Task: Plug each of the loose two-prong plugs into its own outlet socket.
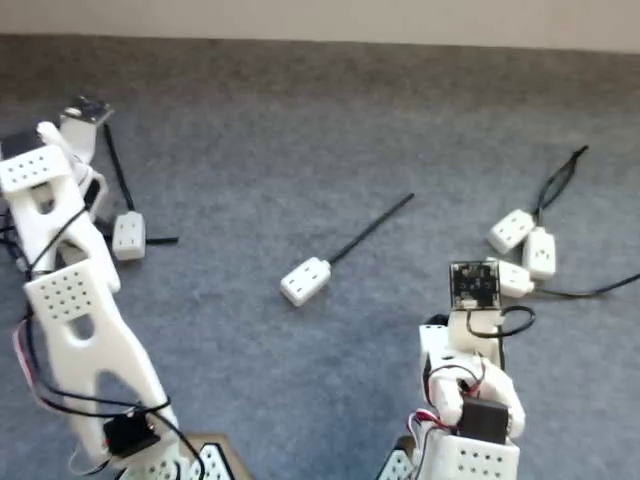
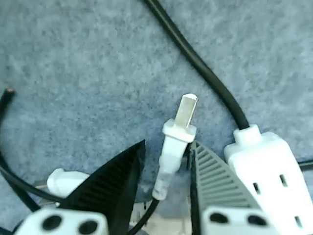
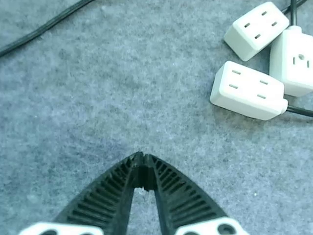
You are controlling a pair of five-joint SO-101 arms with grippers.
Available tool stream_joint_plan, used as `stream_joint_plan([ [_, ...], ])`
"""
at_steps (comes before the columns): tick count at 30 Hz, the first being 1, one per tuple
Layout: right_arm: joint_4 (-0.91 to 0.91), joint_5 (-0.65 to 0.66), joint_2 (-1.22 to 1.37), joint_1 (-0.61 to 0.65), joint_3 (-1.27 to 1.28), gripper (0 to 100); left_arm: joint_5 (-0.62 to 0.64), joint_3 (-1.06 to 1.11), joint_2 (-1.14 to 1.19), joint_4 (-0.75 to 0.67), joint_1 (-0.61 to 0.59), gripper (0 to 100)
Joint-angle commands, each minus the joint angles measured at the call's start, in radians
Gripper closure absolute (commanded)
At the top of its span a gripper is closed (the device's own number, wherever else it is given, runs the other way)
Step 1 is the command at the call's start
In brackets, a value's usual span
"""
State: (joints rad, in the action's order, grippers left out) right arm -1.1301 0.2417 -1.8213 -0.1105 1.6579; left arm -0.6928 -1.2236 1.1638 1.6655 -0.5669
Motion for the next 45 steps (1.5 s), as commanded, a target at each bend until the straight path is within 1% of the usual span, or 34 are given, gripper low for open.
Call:
stream_joint_plan([
  [1, -0.002, -0.002, -0.010, -0.012, 0.145, 98.5, -0.008, -0.007, -0.001, 0.012, 0.013, 86],
  [7, -0.002, -0.002, -0.010, -0.012, 0.145, 98.5, -0.006, -0.019, -0.010, 0.035, 0.051, 87],
  [9, -0.002, -0.002, -0.010, -0.012, 0.145, 98.5, -0.005, -0.058, -0.010, 0.037, 0.077, 93],
  [10, -0.002, -0.002, -0.010, -0.012, 0.145, 98.5, -0.005, -0.077, -0.008, 0.037, 0.088, 98],
  [11, -0.002, -0.002, -0.010, -0.012, 0.145, 98.5, -0.003, -0.096, -0.008, 0.038, 0.101, 100],
  [12, -0.002, -0.002, -0.010, -0.012, 0.145, 98.5, -0.002, -0.119, -0.010, 0.049, 0.110, 98],
  [14, -0.002, -0.002, -0.010, -0.012, 0.145, 98.5, -0.002, -0.189, -0.012, 0.084, 0.128, 99],
  [18, -0.001, -0.002, -0.010, -0.012, 0.145, 98.5, 0.005, -0.395, -0.024, 0.094, 0.142, 99],
  [19, -0.001, -0.002, -0.010, -0.012, 0.145, 98.5, 0.028, -0.444, -0.044, 0.094, 0.140, 99],
  [23, -0.001, -0.002, -0.010, -0.012, 0.145, 98.5, 0.152, -0.426, -0.229, 0.095, 0.143, 99],
  [28, 0.001, -0.002, -0.010, -0.007, 0.145, 98.5, 0.371, -0.426, -0.435, 0.098, 0.137, 99],
  [30, 0.001, -0.002, -0.010, -0.007, 0.145, 98.5, 0.428, -0.420, -0.483, 0.103, 0.140, 99],
  [34, 0.001, -0.002, -0.010, -0.007, 0.145, 98.5, 0.491, -0.312, -0.565, 0.104, 0.171, 99],
  [37, 0.001, -0.002, -0.010, -0.007, 0.145, 98.5, 0.511, -0.127, -0.694, 0.104, 0.200, 99],
  [40, 0.001, -0.002, -0.010, -0.007, 0.145, 98.5, 0.516, 0.145, -0.888, 0.103, 0.255, 99],
  [44, 0.001, -0.002, -0.010, -0.007, 0.145, 98.5, 0.512, 0.553, -1.132, 0.092, 0.384, 99],
  [45, 0.001, -0.002, -0.010, -0.007, 0.145, 98.5, 0.512, 0.648, -1.176, 0.068, 0.420, 99],
])
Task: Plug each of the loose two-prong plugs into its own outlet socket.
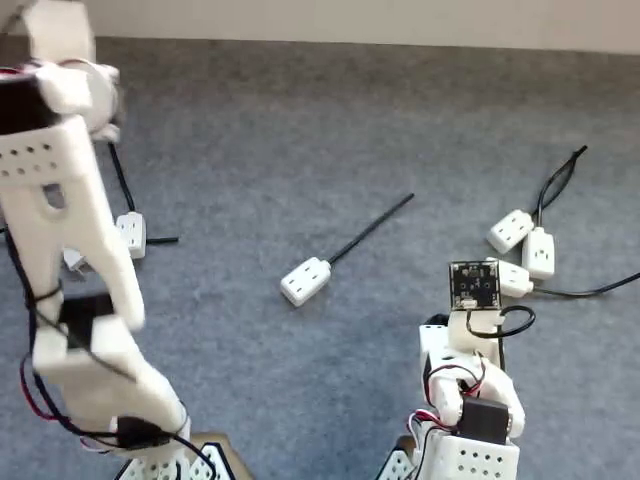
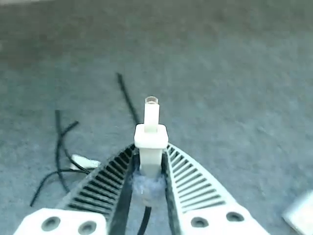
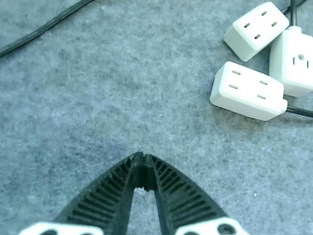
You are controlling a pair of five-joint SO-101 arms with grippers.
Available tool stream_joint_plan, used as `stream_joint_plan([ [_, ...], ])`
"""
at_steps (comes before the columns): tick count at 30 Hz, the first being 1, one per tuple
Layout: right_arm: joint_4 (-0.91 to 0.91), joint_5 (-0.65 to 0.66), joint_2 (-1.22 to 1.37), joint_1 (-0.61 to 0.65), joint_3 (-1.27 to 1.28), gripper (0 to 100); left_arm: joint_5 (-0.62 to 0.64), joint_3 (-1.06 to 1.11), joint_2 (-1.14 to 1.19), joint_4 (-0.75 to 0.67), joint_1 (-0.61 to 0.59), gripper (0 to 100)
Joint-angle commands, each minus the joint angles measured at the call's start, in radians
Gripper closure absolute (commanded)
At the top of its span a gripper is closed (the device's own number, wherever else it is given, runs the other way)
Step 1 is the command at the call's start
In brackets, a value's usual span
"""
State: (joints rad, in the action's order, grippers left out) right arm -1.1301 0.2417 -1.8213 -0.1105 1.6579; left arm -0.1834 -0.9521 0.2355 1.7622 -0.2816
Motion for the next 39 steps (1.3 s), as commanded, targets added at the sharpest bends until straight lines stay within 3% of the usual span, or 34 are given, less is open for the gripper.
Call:
stream_joint_plan([
  [1, 0.001, -0.002, -0.010, -0.007, 0.145, 98.5, 0.003, 0.475, -0.291, -0.083, 0.165, 99],
  [10, 0.001, -0.002, -0.010, -0.007, 0.145, 98.5, 0.218, 1.268, -0.691, -0.741, 0.311, 99],
  [20, 0.001, -0.002, -0.012, -0.007, 0.145, 98.9, 0.226, 1.883, -1.116, -1.283, 0.522, 99],
  [24, 0.022, -0.002, -0.012, -0.007, 0.145, 99.0, 0.226, 2.032, -1.242, -1.445, 0.555, 99],
  [30, 0.205, -0.002, -0.012, -0.008, 0.097, 99.1, 0.221, 2.242, -1.417, -1.671, 0.679, 99],
  [39, 0.249, -0.008, -0.012, 0.058, -0.277, 99.1, 0.222, 2.497, -1.603, -1.910, 0.720, 99],
])
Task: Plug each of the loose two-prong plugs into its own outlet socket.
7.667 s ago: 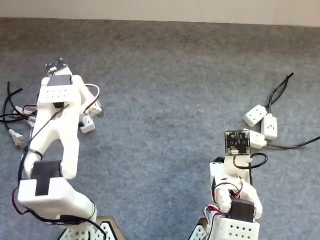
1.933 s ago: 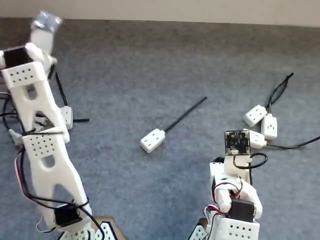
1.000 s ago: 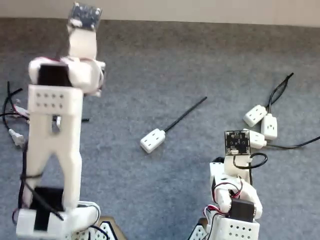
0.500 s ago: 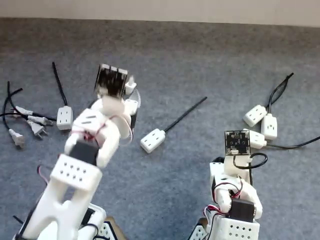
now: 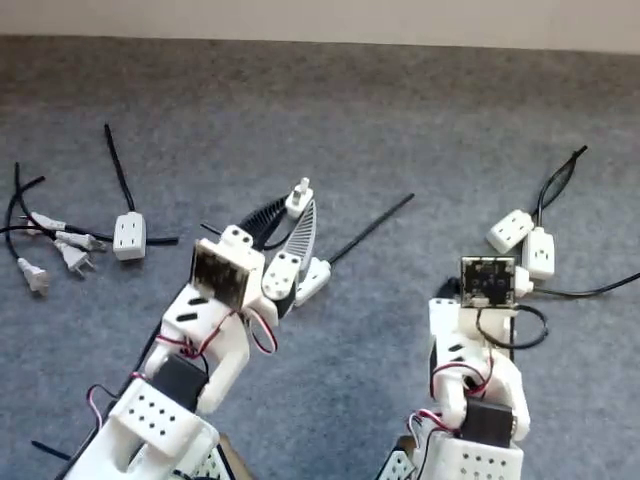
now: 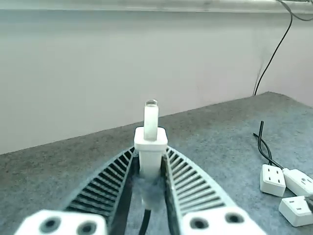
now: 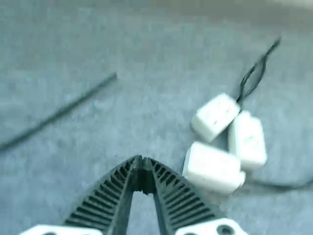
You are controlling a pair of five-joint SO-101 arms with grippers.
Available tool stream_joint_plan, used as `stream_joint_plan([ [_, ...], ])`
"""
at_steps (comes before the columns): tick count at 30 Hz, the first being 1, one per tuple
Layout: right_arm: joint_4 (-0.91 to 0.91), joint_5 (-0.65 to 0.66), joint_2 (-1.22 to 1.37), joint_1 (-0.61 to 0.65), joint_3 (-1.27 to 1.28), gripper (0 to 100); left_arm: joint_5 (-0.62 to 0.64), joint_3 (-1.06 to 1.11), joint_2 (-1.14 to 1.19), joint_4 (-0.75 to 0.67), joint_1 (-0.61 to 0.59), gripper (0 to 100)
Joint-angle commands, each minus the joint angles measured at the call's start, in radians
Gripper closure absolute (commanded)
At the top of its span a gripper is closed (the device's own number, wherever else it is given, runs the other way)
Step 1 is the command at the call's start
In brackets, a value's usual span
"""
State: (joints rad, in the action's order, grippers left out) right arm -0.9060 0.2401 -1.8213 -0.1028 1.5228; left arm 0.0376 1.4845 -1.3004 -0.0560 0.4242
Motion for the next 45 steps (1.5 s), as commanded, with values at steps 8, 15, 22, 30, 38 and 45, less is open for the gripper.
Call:
stream_joint_plan([
  [8, -0.044, -0.006, -0.012, 0.386, -0.430, 99.1, 0.003, 0.162, -0.125, -0.137, 0.015, 99],
  [15, -0.067, -0.006, -0.005, 0.734, -0.519, 99.1, 0.000, 0.174, -0.127, -0.132, 0.099, 99],
  [22, -0.019, -0.003, -0.004, 0.823, -0.449, 99.1, 0.000, 0.174, -0.127, -0.130, 0.168, 99],
  [30, 0.202, 0.002, -0.008, 0.817, -0.232, 99.1, 0.000, 0.176, -0.128, -0.129, 0.220, 99],
  [38, 0.446, 0.190, -0.004, 0.619, -0.025, 99.1, -0.002, 0.205, -0.177, -0.129, 0.216, 99],
  [45, 0.584, 0.206, -0.010, 0.394, 0.222, 99.1, -0.002, 0.216, -0.430, 0.078, 0.216, 99],
])
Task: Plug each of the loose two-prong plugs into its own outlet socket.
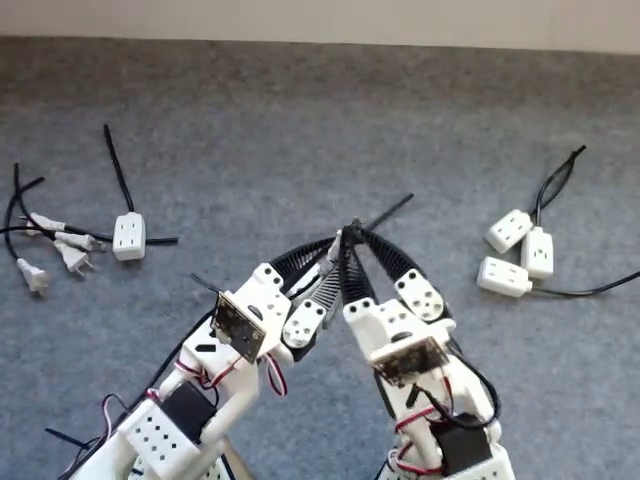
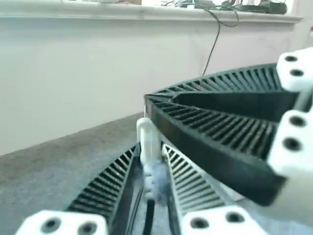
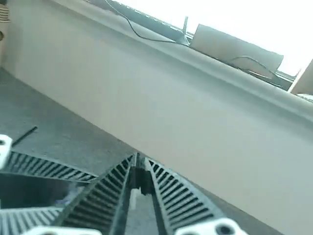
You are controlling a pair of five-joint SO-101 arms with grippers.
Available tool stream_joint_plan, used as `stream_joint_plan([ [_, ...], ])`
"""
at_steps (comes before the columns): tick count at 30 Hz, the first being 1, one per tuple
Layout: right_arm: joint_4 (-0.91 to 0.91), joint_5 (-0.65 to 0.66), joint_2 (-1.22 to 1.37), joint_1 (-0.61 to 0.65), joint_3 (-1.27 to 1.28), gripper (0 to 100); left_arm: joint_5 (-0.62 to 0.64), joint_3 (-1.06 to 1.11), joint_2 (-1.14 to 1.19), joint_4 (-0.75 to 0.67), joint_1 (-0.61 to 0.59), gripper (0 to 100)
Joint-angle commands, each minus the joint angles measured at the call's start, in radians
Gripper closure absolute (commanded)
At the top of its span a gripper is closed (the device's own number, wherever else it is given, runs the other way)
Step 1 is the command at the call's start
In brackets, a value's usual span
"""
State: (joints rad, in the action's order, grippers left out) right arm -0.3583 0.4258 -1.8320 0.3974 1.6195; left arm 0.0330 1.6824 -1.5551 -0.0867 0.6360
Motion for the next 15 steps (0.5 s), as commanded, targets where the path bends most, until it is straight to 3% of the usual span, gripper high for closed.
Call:
stream_joint_plan([
  [1, 0.051, 0.023, 0.001, -0.125, 0.153, 99.1, 0.003, 0.015, -0.223, 0.155, 0.004, 99],
  [4, 0.062, 0.020, 0.005, -0.182, 0.196, 99.1, 0.003, 0.002, -0.289, 0.233, 0.002, 99],
  [10, 0.065, 0.018, -0.001, -0.254, 0.124, 99.1, 0.003, 0.005, -0.249, 0.232, 0.002, 99],
  [15, 0.064, -0.003, -0.001, -0.214, -0.084, 99.1, 0.003, 0.012, -0.246, 0.235, 0.005, 99],
])
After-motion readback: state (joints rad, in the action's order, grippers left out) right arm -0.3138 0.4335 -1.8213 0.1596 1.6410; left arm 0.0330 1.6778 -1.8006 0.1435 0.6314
